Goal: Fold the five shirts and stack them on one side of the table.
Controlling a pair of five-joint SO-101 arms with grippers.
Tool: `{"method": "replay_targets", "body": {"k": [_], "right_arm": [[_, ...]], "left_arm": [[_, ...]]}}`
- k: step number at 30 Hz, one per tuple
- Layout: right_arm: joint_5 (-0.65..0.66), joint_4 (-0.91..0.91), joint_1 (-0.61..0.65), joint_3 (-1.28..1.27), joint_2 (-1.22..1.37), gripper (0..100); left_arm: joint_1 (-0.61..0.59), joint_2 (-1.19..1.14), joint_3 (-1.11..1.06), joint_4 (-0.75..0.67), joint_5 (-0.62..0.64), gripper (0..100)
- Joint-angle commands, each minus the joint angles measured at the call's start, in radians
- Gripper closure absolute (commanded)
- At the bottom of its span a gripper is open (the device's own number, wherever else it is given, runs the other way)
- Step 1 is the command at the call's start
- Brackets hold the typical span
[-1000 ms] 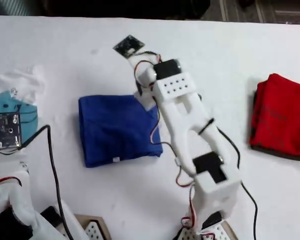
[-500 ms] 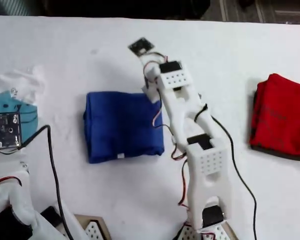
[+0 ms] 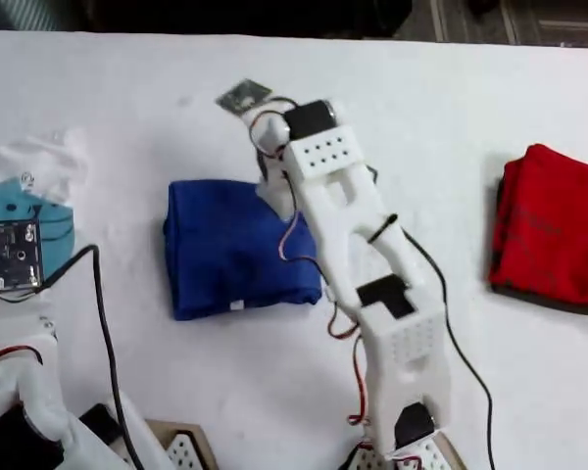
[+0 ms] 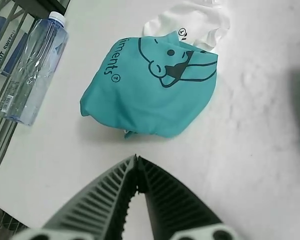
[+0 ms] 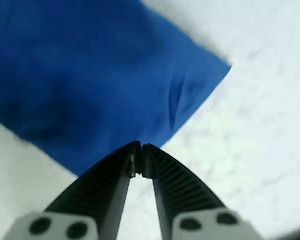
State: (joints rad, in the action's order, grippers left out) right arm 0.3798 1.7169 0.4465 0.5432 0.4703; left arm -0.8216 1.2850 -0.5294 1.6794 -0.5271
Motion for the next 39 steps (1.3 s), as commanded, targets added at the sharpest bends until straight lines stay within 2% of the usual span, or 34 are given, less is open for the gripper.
{"method": "replay_targets", "body": {"k": [1,4,7,10,12,19,24,26,29,32,34,39], "right_arm": [[-0.011,0.008,-0.010,-0.233,-0.160,98.1],[-0.012,-0.048,-0.001,-0.408,-0.183,98.1],[-0.014,-0.188,0.004,-0.557,-0.160,98.1],[-0.014,-0.269,0.001,-0.612,-0.131,98.1],[-0.014,-0.257,-0.008,-0.594,-0.133,98.1],[-0.017,-0.004,-0.015,-0.463,-0.306,98.1],[-0.084,0.004,-0.012,-0.477,-0.518,97.9],[-0.118,0.001,0.001,-0.505,-0.585,93.7],[-0.273,-0.028,0.024,-0.586,-0.578,75.8],[-0.414,-0.131,0.031,-0.671,-0.503,59.4],[-0.405,-0.183,0.058,-0.686,-0.427,57.6],[-0.410,-0.271,0.125,-0.621,-0.255,63.8]], "left_arm": [[0.010,0.005,0.011,-0.002,0.002,97],[0.010,0.005,0.011,-0.002,0.002,97],[0.010,0.005,0.011,-0.002,0.002,97],[0.010,0.005,0.011,-0.002,0.002,97],[0.010,0.005,0.011,-0.002,0.002,97],[0.010,0.005,0.011,-0.002,0.002,97],[0.010,0.005,0.011,-0.002,0.002,97],[0.010,0.005,0.011,-0.002,0.002,97],[0.010,0.005,0.011,-0.002,0.002,97],[0.010,0.005,0.006,-0.002,0.002,97],[0.010,0.005,0.005,-0.002,0.002,97],[0.010,0.005,0.006,-0.002,0.002,97]]}}
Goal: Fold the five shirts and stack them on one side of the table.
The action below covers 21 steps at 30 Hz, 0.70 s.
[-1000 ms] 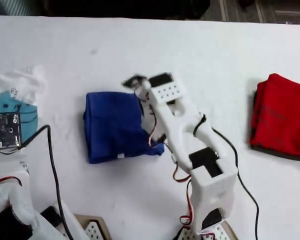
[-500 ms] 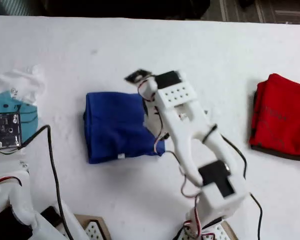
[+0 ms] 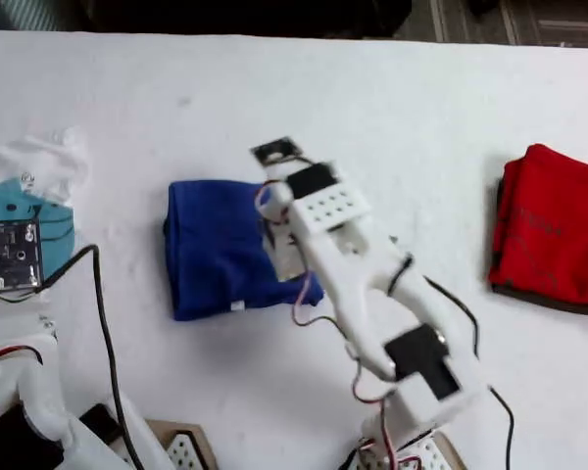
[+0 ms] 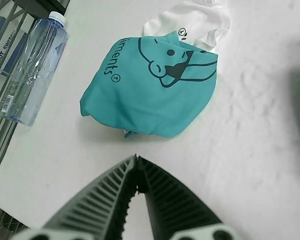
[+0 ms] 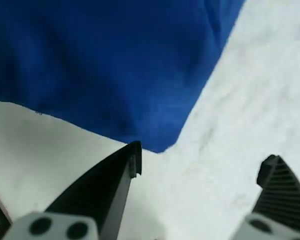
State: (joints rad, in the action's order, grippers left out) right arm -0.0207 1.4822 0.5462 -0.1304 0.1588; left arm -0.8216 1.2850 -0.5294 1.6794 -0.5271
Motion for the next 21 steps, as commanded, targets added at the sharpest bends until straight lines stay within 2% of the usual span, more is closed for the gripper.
{"method": "replay_targets", "body": {"k": [1,11,15,19,21], "right_arm": [[-0.009,-0.047,0.031,0.074,0.087,64.8],[-0.003,-0.048,0.038,0.242,0.414,65.8],[-0.003,0.021,0.050,0.285,0.481,67.7],[0.011,0.071,0.050,0.334,0.506,86.8],[0.117,0.088,0.048,0.347,0.509,97.8]], "left_arm": [[0.010,0.005,0.008,-0.002,0.002,97],[0.010,0.005,0.006,0.000,0.002,97],[0.010,0.005,0.003,0.000,0.002,97],[0.010,0.005,0.003,0.000,0.002,97],[0.010,0.005,0.003,-0.002,0.002,97]]}}
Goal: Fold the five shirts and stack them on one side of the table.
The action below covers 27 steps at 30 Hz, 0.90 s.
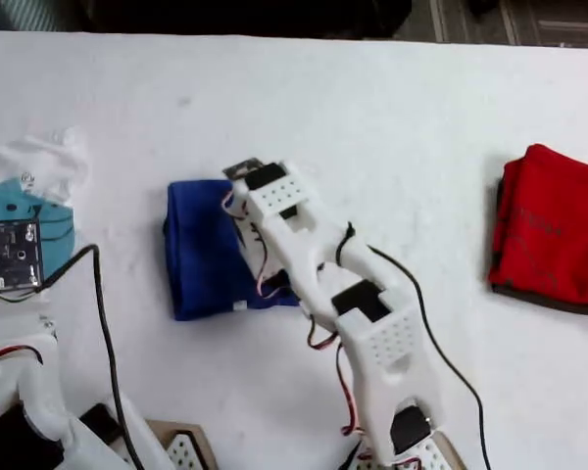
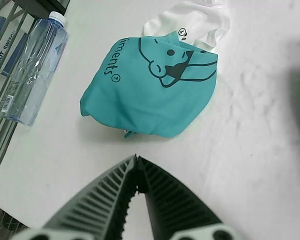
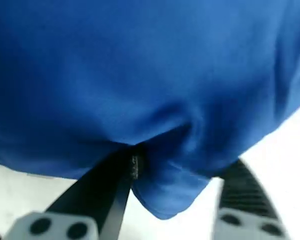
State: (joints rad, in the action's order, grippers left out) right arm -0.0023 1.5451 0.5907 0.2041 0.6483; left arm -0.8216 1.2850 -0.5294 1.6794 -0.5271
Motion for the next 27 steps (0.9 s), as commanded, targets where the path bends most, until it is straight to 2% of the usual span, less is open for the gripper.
{"method": "replay_targets", "body": {"k": [1,5,9,12,16,18,21,23,27], "right_arm": [[0.138,0.050,0.004,0.008,0.015,98.4],[0.170,0.142,-0.028,0.011,-0.008,97.4],[0.327,0.168,-0.105,-0.025,-0.099,97.8],[0.575,0.168,-0.197,-0.092,-0.180,97.8],[1.028,0.163,-0.389,-0.117,-0.245,97.8],[1.249,0.133,-0.487,-0.086,-0.255,97.8],[1.501,0.102,-0.582,0.003,-0.243,97.8],[1.594,0.107,-0.596,0.080,-0.222,97.8],[1.603,0.108,-0.570,0.229,-0.173,97.8]], "left_arm": [[0.010,0.005,0.003,-0.002,0.002,97],[0.010,0.005,0.003,-0.002,0.002,97],[0.010,0.005,0.002,-0.002,0.002,97],[0.010,0.005,0.002,-0.002,0.002,97],[0.010,0.005,0.002,-0.002,0.002,97],[0.010,0.005,0.002,-0.002,0.002,97],[0.010,0.005,0.002,-0.002,0.002,97],[0.010,0.005,0.000,-0.002,0.002,97],[0.010,0.005,0.000,-0.002,0.002,97]]}}
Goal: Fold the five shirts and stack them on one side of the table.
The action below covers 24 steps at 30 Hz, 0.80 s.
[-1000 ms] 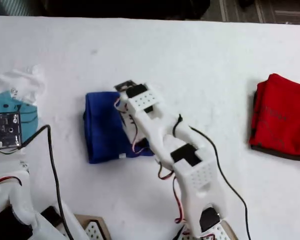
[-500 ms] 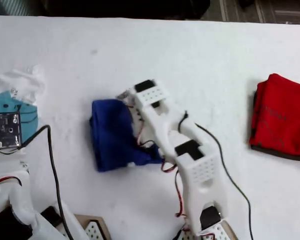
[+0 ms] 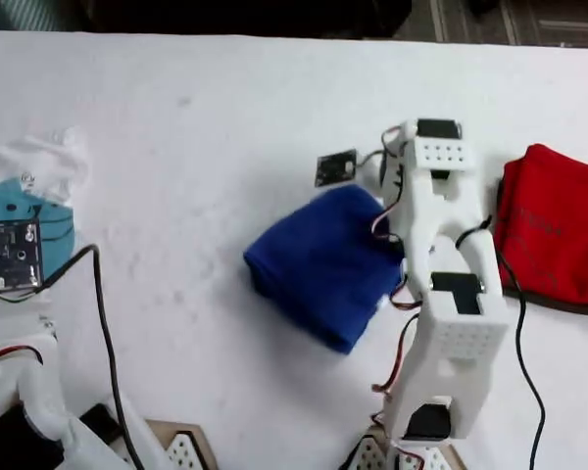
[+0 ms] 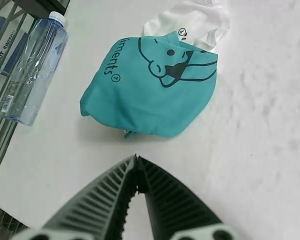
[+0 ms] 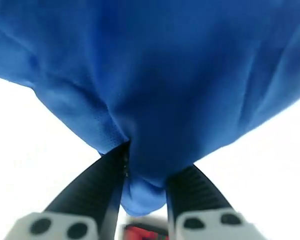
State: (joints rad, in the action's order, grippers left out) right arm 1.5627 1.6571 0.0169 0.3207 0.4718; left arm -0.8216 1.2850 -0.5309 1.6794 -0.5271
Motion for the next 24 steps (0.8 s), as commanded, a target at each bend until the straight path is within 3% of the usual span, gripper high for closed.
{"method": "replay_targets", "body": {"k": [1,4,10,16,24], "right_arm": [[0.038,-0.002,0.012,0.138,0.016,97.8],[-0.037,0.001,0.039,0.207,0.031,95.5],[-0.549,0.064,0.048,0.318,-0.022,75.8],[-0.752,0.064,0.039,0.318,-0.170,76.5],[-1.226,0.064,0.050,0.117,-0.443,78.3]], "left_arm": [[0.010,0.005,0.002,-0.002,0.002,97],[0.010,0.005,0.002,0.000,0.002,97],[0.010,0.005,-0.034,0.000,0.002,97],[0.010,0.005,-0.048,-0.002,-0.005,97],[0.010,0.005,-0.048,-0.002,-0.006,97]]}}
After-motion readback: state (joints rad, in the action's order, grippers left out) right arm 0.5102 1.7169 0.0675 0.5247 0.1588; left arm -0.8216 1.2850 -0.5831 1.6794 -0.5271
